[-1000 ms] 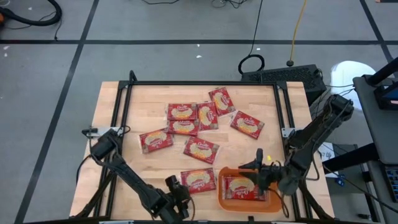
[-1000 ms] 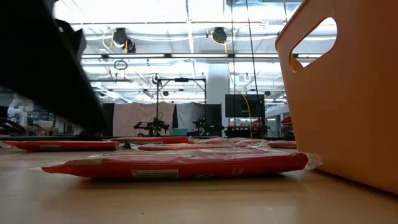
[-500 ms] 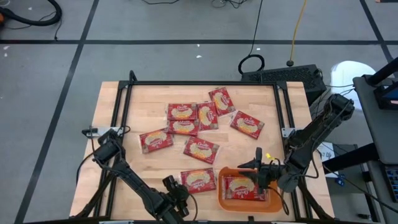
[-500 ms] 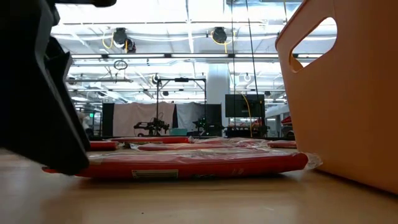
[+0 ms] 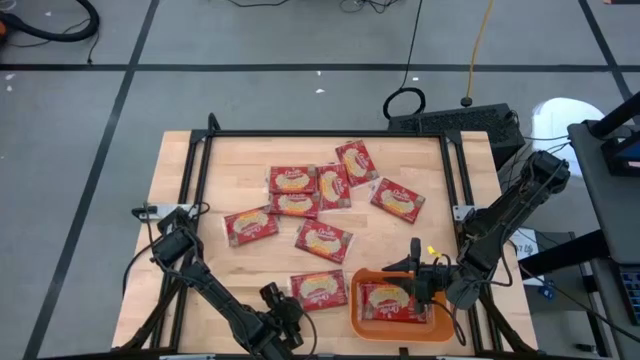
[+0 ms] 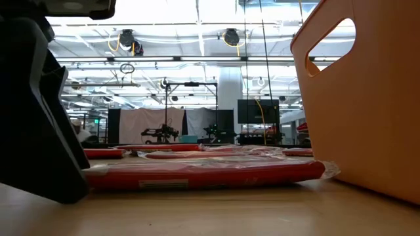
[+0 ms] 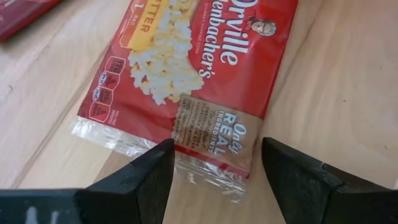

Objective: Sort popcorn bags into baskets
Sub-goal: Put the red popcorn bag into the orange bin

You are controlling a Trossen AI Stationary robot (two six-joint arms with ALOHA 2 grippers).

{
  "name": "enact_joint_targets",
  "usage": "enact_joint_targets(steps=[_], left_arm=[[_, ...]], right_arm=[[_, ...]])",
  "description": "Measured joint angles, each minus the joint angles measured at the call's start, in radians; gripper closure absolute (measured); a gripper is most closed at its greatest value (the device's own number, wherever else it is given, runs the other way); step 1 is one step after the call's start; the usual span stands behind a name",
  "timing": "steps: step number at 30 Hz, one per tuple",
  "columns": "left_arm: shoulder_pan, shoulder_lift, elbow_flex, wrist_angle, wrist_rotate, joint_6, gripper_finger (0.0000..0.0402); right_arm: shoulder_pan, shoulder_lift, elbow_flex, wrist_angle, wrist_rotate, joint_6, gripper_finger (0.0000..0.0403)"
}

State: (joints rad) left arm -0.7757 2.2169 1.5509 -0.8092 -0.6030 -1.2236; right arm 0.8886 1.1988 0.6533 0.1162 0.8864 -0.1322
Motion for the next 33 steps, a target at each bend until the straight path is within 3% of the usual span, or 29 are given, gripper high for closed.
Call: enact_joint_targets(steps=[9, 15, 24, 29, 33], left_arm=[[0.003, -0.06, -0.006, -0.107, 0.054, -0.063, 0.0158], [0.002, -0.16, -0.005, -0.331, 0.074, -0.081, 0.0158], [0.047, -0.219, -0.012, -0.714, -0.02, -0.138, 0.0158], [0.097, -0.217, -0.088, -0.694, -0.027, -0.035, 0.0158], [0.132, -0.217, -0.184, -0.585, -0.015, 0.027, 0.0158]], right_arm=[[0.0, 0.0, 0.0, 0.001, 0.0, 0.015, 0.03], [0.0, 0.0, 0.0, 0.011, 0.0, 0.016, 0.03], [0.0, 0.0, 0.001, 0.016, 0.001, 0.016, 0.03], [0.0, 0.0, 0.001, 0.021, 0.0, 0.016, 0.03], [0.002, 0.0, 0.001, 0.034, 0.0, 0.016, 0.03]])
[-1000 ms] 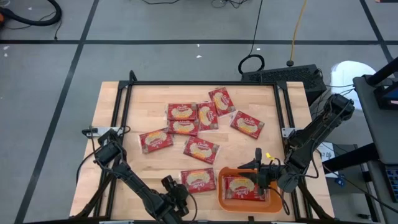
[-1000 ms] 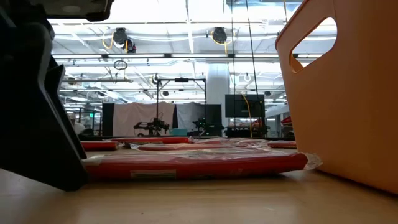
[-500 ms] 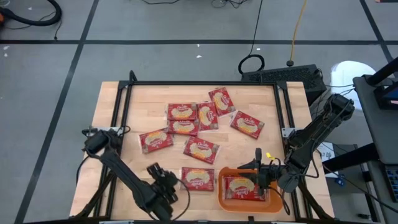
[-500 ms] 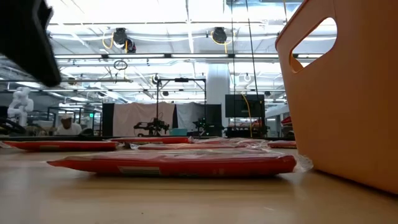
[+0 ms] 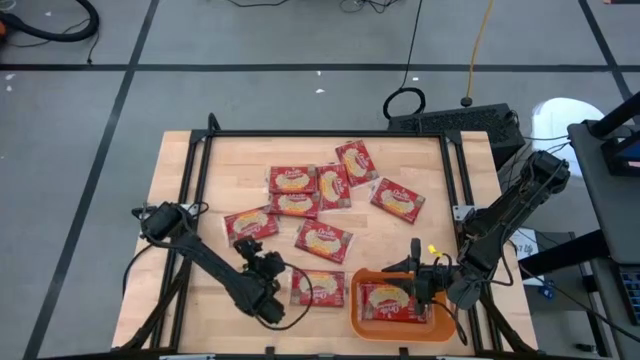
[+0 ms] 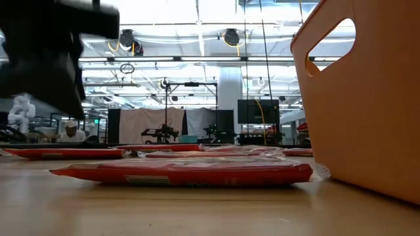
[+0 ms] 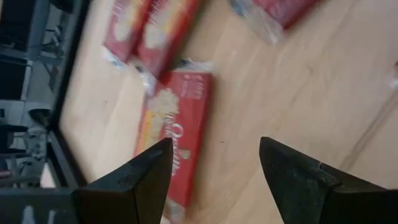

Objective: Sort popcorn bags into baskets
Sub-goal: Put the red popcorn bag into the orange bin

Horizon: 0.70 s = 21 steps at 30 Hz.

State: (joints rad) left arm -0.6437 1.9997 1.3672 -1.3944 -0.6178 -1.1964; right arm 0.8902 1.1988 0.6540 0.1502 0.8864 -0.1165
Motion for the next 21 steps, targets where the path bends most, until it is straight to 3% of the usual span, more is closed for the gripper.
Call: enact_joint_targets(steps=[11, 21], left_arm=[[0.082, -0.027, -0.252, 0.231, 0.039, 0.095, 0.0158], [0.136, -0.031, -0.346, 0.288, -0.017, 0.113, 0.0164]], right_arm=[[0.0, 0.0, 0.0, 0.0, 0.0, -0.002, 0.03], [0.0, 0.0, 0.0, 0.0, -0.001, -0.004, 0.03]])
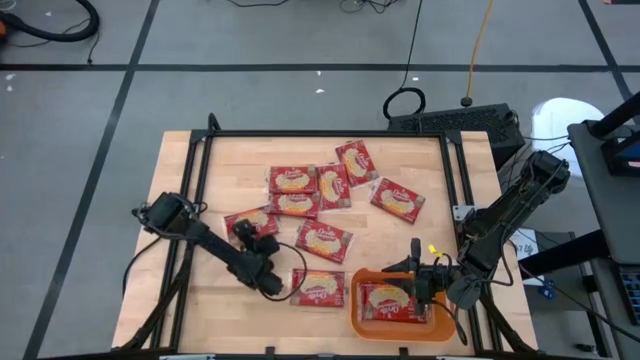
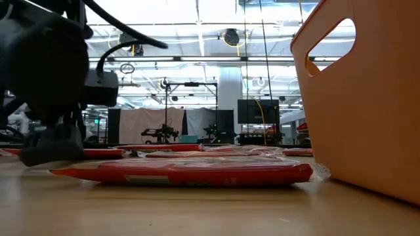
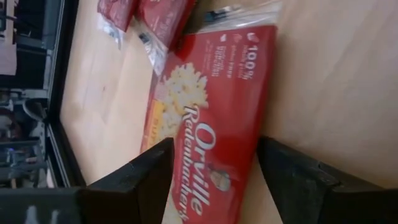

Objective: Sort popcorn bags into baskets
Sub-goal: Put the red popcorn bag into the orange bin

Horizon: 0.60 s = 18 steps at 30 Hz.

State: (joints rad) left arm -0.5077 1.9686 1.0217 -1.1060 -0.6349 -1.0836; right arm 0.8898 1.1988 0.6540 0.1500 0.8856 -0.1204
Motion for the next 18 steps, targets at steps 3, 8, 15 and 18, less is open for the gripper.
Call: enact_joint_targets(steps=[3, 8, 15, 18], left_arm=[[0.01, 0.001, -0.002, 0.008, 0.009, 0.034, 0.0191], [0.026, 0.002, -0.004, 0.033, 0.036, 0.085, 0.0273], [0.043, 0.003, -0.004, 0.055, 0.04, 0.104, 0.0377], [0.044, -0.005, -0.004, 0.054, 0.038, 0.098, 0.0392]], right_arm=[[0.0, 0.0, 0.0, -0.001, 0.0, -0.005, 0.03], [0.0, 0.0, 0.0, -0.001, 0.0, 0.003, 0.03], [0.002, 0.0, 0.0, -0.002, -0.029, 0.063, 0.03], [0.002, 0.0, 0.0, -0.002, -0.064, 0.097, 0.03]])
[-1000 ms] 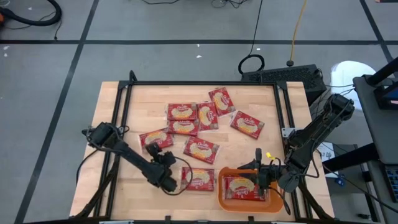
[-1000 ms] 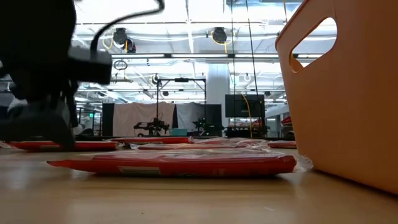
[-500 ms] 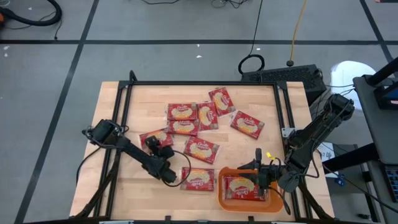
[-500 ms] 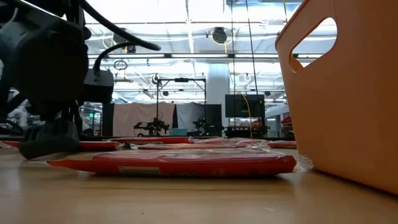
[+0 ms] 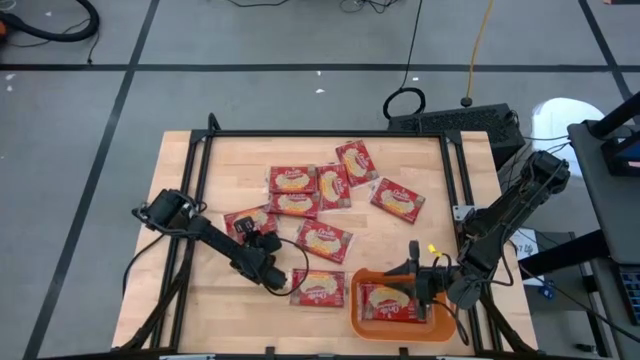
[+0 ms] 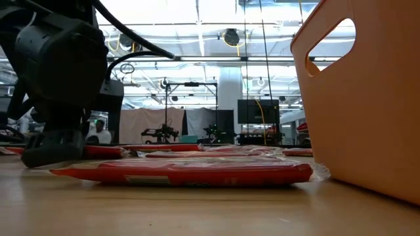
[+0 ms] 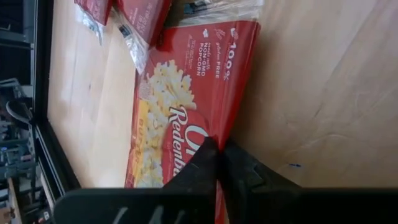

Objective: Sort popcorn bags into baskets
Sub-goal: Put the red popcorn bag into the orange bin

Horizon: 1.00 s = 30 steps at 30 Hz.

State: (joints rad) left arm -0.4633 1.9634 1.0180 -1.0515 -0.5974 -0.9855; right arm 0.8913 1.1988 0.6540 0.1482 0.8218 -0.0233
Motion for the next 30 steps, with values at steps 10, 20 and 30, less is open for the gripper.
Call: enact_joint_targets(steps=[10, 20, 30], left_arm=[[0.002, -0.126, 0.049, -0.021, -0.001, -0.057, 0.0397], [0.0, -0.248, 0.127, 0.011, -0.009, -0.032, 0.0398], [-0.006, -0.255, 0.275, 0.011, 0.004, -0.01, 0.0398]], right_arm=[[-0.012, 0.0, 0.0, 0.009, -0.011, 0.054, 0.03], [-0.067, 0.008, 0.0, 0.007, -0.012, 0.057, 0.03], [-0.187, 0.142, 0.051, 0.184, -0.066, 0.0, 0.0253]])
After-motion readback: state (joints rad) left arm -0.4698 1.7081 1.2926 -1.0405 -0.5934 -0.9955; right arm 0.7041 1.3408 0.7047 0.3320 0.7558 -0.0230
